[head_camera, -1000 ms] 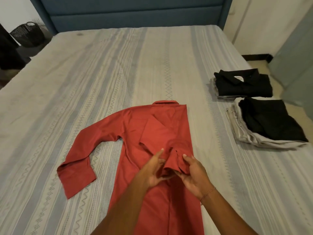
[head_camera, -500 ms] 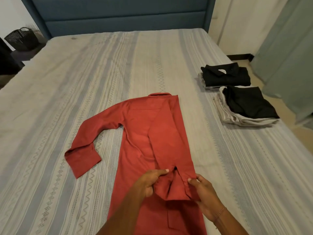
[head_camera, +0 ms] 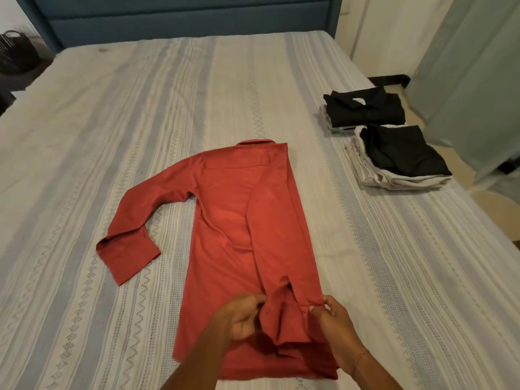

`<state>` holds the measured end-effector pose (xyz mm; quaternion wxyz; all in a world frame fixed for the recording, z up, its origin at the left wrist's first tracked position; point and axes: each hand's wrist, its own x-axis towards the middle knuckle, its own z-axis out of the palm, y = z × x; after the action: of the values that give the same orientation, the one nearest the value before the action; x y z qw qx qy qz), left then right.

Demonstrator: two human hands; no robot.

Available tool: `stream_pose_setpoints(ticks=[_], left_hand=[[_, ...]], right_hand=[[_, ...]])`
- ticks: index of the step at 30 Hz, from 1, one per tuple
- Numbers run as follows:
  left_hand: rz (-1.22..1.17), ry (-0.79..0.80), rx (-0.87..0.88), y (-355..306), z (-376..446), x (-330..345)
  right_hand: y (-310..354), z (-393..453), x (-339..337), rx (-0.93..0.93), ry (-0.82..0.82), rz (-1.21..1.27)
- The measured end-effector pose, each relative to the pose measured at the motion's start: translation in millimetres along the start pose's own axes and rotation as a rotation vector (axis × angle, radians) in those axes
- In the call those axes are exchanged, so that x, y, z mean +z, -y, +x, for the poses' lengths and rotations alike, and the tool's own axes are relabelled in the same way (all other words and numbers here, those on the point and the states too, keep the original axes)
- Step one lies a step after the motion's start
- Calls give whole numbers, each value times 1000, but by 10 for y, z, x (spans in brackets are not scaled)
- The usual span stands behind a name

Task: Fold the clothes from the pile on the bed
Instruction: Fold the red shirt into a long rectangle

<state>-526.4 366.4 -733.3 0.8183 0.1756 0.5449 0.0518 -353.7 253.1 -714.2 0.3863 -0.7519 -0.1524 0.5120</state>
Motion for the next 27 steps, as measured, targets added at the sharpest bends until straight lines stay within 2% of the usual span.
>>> stream_pose_setpoints(ticks=[4,8,12,16,21,25,27], left_hand=[[135,75,-4,48,-32,12],[316,4,79,47,-11,16],[400,-84,167,128,26,127],[419,-70,215,169,18,188],[518,-111,238,262,31,179],[724,-222,265,248,39,194],[914,-277,258,182,25,200]], right_hand=[[-11,-10,-45,-30,-43,-56],[-62,-9,-74,-67,-37,-81],[-169,-37,-41,-144,-160,-159],[-172,-128,-7,-226,-256,-177],[-342,-134,20,-185,-270,-222],[-376,-101,5,-181,-281,-314],[-383,-96,-16,-205,-299,-429]])
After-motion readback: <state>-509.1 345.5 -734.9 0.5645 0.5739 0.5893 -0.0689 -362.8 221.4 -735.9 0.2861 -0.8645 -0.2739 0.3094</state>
